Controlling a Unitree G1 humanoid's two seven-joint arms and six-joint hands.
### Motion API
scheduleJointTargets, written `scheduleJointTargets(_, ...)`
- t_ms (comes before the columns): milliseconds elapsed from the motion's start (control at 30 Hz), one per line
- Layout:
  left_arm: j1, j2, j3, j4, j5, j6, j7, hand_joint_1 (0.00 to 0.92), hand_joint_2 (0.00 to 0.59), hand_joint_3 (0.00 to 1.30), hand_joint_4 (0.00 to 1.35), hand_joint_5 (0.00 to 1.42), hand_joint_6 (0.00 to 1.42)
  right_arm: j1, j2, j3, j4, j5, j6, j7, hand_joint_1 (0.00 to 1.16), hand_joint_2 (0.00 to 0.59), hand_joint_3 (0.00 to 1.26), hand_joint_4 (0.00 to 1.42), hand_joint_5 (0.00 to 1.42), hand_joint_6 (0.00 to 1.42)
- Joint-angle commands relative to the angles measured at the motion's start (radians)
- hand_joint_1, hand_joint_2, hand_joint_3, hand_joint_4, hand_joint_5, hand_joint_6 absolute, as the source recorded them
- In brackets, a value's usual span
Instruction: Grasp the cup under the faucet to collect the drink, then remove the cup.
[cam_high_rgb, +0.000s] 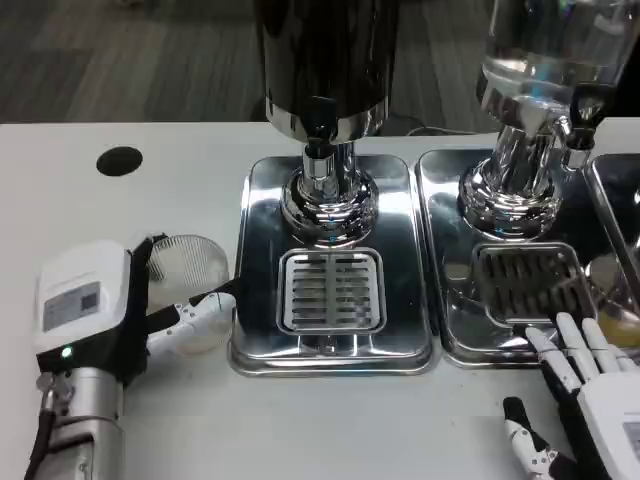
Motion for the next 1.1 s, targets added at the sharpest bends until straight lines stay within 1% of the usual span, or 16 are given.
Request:
scheduleJointTargets(33,0.010,-0.007,-0.015,0.012,-0.004,0.012,-0.013,0.129,0.072,0.68,0.64,0.91,1.14,-0.014,-0.006,-0.006,0.020,0.014,-0.017,-0.009,0.19,0.433,0.16,0.00,0.01,0.18)
scheduleJointTargets(133,0.013,-0.008,-0.016,0.002,0.003,0.023,-0.015,0.129,0.073,0.71,0.64,0.93,1.19,-0.016,-0.006,-0.002,0.017,0.014,-0.020,-0.009,0.19,0.433,0.16,0.00,0.02,0.18)
scheduleJointTargets(267,0.020,-0.010,-0.023,-0.018,0.018,0.048,-0.015,0.182,0.081,0.73,0.64,0.94,1.23,-0.018,-0.006,0.001,0.018,0.017,-0.025,-0.003,0.19,0.433,0.17,0.00,0.02,0.19)
scheduleJointTargets(333,0.020,-0.010,-0.026,-0.021,0.017,0.056,-0.016,0.250,0.083,0.72,0.64,0.95,1.24,-0.018,-0.006,0.000,0.019,0.019,-0.027,-0.002,0.19,0.433,0.18,0.00,0.04,0.20)
scheduleJointTargets(400,0.019,-0.012,-0.031,-0.021,0.019,0.067,-0.015,0.298,0.079,0.72,0.64,0.95,1.25,-0.017,-0.006,-0.001,0.019,0.021,-0.029,-0.003,0.19,0.433,0.18,0.00,0.04,0.20)
scheduleJointTargets(467,0.019,-0.012,-0.036,-0.022,0.019,0.075,-0.013,0.351,0.064,0.73,0.65,0.95,1.28,-0.015,-0.007,-0.002,0.019,0.023,-0.031,-0.002,0.19,0.433,0.19,0.00,0.04,0.20)
scheduleJointTargets(533,0.022,-0.012,-0.040,-0.029,0.022,0.082,-0.010,0.438,0.038,0.75,0.67,0.97,1.31,-0.012,-0.008,-0.004,0.018,0.026,-0.033,-0.003,0.19,0.440,0.19,0.00,0.04,0.20)
scheduleJointTargets(700,0.025,-0.011,-0.045,-0.044,0.022,0.094,-0.008,0.530,0.012,0.78,0.70,0.97,1.34,-0.010,-0.008,-0.005,0.018,0.027,-0.038,-0.005,0.19,0.449,0.20,0.00,0.05,0.22)
scheduleJointTargets(800,0.030,-0.010,-0.048,-0.050,0.025,0.102,-0.007,0.558,0.001,0.80,0.71,0.96,1.33,-0.011,-0.007,-0.005,0.021,0.031,-0.045,-0.005,0.19,0.450,0.21,0.00,0.06,0.22)
scheduleJointTargets(867,0.033,-0.011,-0.050,-0.053,0.024,0.106,-0.006,0.581,0.000,0.83,0.71,0.96,1.33,-0.012,-0.007,-0.005,0.024,0.033,-0.049,-0.005,0.19,0.452,0.21,0.00,0.06,0.22)
scheduleJointTargets(933,0.035,-0.010,-0.051,-0.056,0.026,0.111,-0.002,0.627,0.000,0.85,0.72,0.94,1.33,-0.013,-0.006,-0.005,0.028,0.035,-0.052,-0.005,0.19,0.453,0.21,0.00,0.06,0.23)
scheduleJointTargets(1067,0.037,-0.007,-0.054,-0.068,0.035,0.122,-0.002,0.725,0.009,0.86,0.73,0.92,1.31,-0.016,-0.006,-0.007,0.036,0.039,-0.058,-0.006,0.18,0.456,0.21,0.00,0.07,0.24)
scheduleJointTargets(1100,0.037,-0.006,-0.055,-0.071,0.037,0.124,-0.002,0.737,0.011,0.86,0.73,0.91,1.30,-0.017,-0.006,-0.008,0.038,0.040,-0.059,-0.006,0.18,0.456,0.22,0.00,0.07,0.24)
